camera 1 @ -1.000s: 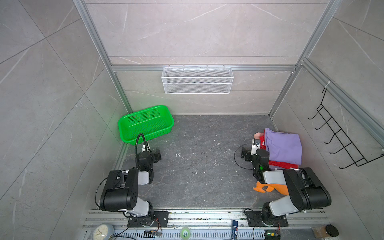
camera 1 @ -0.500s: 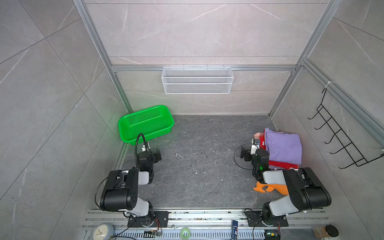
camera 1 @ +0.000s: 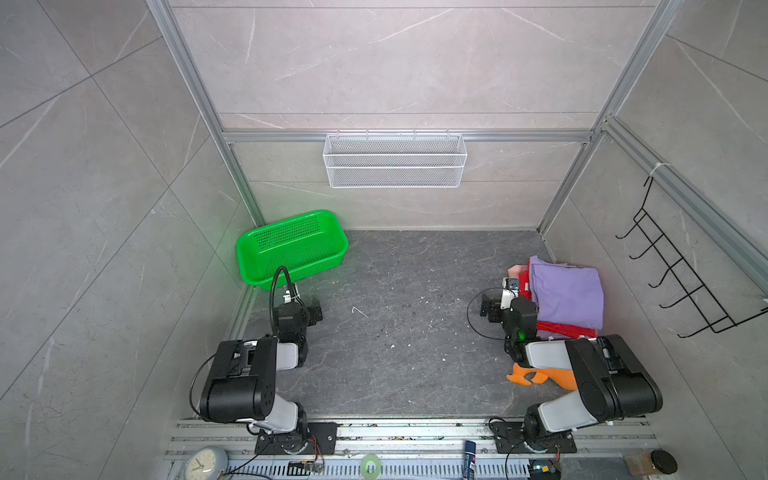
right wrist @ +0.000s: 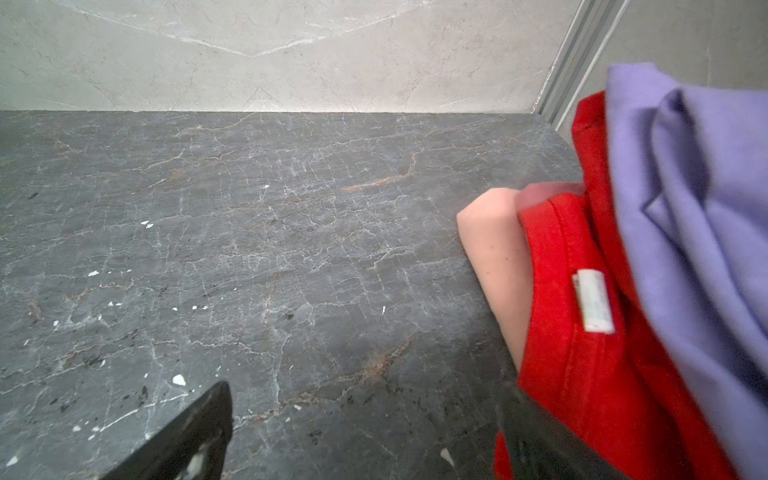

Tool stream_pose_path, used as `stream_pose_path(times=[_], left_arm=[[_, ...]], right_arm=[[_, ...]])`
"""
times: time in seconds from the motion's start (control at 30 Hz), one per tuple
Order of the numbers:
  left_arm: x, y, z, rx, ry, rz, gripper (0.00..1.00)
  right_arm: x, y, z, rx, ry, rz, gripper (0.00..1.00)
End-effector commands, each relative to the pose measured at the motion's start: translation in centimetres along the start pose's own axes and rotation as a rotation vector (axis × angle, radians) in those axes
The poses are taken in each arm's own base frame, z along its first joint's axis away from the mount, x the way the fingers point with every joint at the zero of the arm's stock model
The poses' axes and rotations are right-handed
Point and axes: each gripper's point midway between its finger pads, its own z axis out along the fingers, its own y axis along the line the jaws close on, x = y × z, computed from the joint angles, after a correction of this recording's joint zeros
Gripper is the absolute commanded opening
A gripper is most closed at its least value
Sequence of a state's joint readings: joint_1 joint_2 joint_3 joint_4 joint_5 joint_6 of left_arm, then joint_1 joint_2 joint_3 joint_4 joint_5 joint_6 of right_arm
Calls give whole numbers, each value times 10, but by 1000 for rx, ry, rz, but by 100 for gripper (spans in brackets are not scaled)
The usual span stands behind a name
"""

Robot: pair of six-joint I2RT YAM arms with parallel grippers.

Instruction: Fold and stack the t-shirts

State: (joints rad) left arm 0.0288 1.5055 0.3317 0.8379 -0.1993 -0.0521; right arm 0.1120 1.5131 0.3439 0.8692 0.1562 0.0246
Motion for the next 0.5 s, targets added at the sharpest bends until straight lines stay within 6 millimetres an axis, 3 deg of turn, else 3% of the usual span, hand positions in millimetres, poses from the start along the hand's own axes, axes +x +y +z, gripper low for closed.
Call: stream_pose_path(times=[0.0,0.47], left_arm=[[-17,-1,2,-1,-48,10,100],[-17,0,2,-1,-50,9,100]], right_arm=[[-8,1,3,6,-19,-10,100],[-8,3,1,-5,-21,-19,100]])
